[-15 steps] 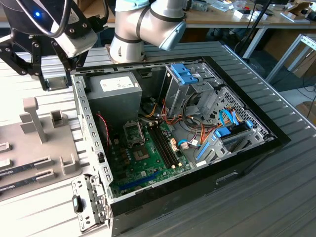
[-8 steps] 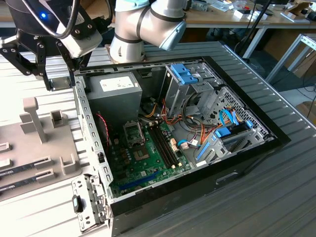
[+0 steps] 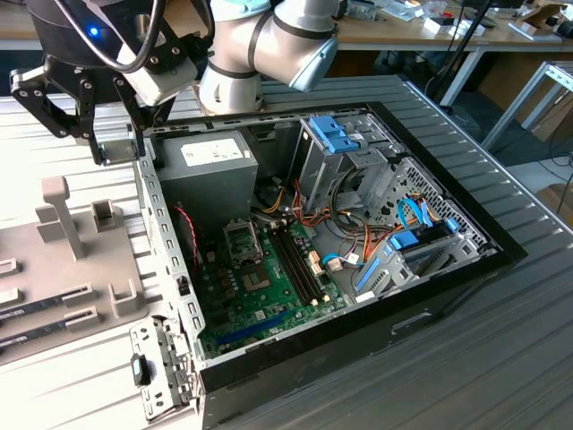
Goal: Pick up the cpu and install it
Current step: 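Pick up the cpu and move it towards the insertion slot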
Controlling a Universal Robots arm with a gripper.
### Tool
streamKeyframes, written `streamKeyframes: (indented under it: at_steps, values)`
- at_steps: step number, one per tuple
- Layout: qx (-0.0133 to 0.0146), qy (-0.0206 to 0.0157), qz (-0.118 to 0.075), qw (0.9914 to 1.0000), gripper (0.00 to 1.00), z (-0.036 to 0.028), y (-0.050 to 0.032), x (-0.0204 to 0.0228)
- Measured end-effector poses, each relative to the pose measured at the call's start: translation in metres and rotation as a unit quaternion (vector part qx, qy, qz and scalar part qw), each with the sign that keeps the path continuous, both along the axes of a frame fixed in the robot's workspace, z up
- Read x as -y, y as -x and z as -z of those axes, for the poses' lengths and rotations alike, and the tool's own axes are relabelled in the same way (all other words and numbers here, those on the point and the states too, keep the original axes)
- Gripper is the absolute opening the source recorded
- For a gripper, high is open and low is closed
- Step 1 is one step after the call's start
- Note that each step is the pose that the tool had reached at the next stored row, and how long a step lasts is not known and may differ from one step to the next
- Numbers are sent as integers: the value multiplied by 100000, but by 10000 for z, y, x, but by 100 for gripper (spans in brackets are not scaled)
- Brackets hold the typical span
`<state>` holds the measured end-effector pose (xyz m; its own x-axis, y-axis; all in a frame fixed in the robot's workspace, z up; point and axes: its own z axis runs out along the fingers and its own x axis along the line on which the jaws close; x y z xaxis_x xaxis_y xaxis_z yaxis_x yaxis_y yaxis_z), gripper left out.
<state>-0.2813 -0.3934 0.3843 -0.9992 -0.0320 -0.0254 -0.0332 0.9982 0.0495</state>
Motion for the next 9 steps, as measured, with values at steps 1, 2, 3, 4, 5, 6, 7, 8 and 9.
streamKeyframes:
  at_steps: [1,2,3,4,5,6,7,8,9]
  values:
    - [-5,3,0,100000,47,3,-10,0]
    - [1,0,-1,100000,47,5,-16,0]
    - [3,-4,0,100000,47,7,-24,0]
    - [2,-2,0,100000,47,9,-31,0]
    - [-1,0,0,100000,47,11,-39,0]
    - [1,0,0,100000,47,13,-46,0]
    - [2,-2,2,100000,47,15,-52,0]
    - [-1,1,3,100000,47,17,-59,0]
    - [-2,3,2,100000,47,19,-66,0]
